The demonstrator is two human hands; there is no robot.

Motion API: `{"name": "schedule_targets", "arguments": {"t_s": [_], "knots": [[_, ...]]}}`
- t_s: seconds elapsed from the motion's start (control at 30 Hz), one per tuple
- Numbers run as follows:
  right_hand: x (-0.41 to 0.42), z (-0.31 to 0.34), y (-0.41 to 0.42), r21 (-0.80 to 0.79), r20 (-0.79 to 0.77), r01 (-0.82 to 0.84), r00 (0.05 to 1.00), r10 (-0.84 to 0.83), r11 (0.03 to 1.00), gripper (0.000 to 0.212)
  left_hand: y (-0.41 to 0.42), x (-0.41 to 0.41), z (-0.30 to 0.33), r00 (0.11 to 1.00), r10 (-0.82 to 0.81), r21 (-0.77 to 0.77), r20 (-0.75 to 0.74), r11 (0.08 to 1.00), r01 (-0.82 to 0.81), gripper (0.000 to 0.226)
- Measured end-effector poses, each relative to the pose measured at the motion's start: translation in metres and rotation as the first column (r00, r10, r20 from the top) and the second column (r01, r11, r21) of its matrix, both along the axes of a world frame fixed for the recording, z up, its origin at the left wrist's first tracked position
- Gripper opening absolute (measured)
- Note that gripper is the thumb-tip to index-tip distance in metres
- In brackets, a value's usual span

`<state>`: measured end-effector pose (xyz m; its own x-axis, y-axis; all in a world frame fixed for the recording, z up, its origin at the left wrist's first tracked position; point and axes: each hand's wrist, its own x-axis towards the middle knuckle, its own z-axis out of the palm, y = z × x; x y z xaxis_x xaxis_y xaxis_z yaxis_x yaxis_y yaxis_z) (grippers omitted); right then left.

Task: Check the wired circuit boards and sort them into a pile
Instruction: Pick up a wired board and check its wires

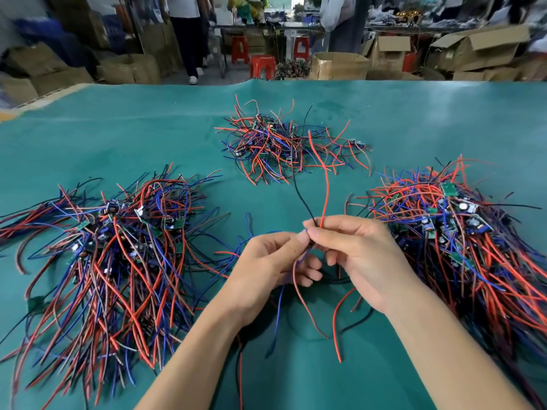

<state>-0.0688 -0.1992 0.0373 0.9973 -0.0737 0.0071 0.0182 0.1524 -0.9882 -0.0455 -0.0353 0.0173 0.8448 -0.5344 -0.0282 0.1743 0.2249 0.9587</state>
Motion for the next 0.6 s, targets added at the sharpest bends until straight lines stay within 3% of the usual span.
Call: {"name": "schedule_targets", "arguments": {"t_s": [0.07, 0.23, 0.4, 0.5, 0.6], "knots": [[0.001, 0.0, 0.001, 0.052, -0.024, -0.025, 0.999, 0.026, 0.998, 0.043, 0.001, -0.001, 0.0, 0.999, -0.03, -0.057, -0.044, 0.998, 0.027, 0.021], [0.001, -0.003, 0.007, 0.207, -0.08, -0.086, 0.991, 0.104, 0.975, 0.035, -0.002, -0.003, 0.006, 0.963, -0.103, -0.229, -0.249, 0.972, 0.045, 0.015], [0.001, -0.002, 0.005, 0.092, -0.027, -0.01, 1.0, 0.012, 0.996, 0.035, 0.001, -0.004, 0.01, 0.968, -0.122, -0.211, -0.219, 0.975, 0.075, 0.026], [0.001, -0.003, 0.001, -0.031, -0.017, 0.064, 0.998, -0.064, 0.997, 0.016, 0.003, -0.003, 0.009, 0.976, -0.091, -0.118, -0.199, 0.991, 0.068, 0.024], [0.0, -0.003, 0.002, -0.024, -0.037, 0.059, 0.997, -0.06, 0.998, 0.006, 0.004, -0.003, 0.011, 0.979, -0.098, -0.067, -0.179, 0.994, 0.087, 0.018]]}}
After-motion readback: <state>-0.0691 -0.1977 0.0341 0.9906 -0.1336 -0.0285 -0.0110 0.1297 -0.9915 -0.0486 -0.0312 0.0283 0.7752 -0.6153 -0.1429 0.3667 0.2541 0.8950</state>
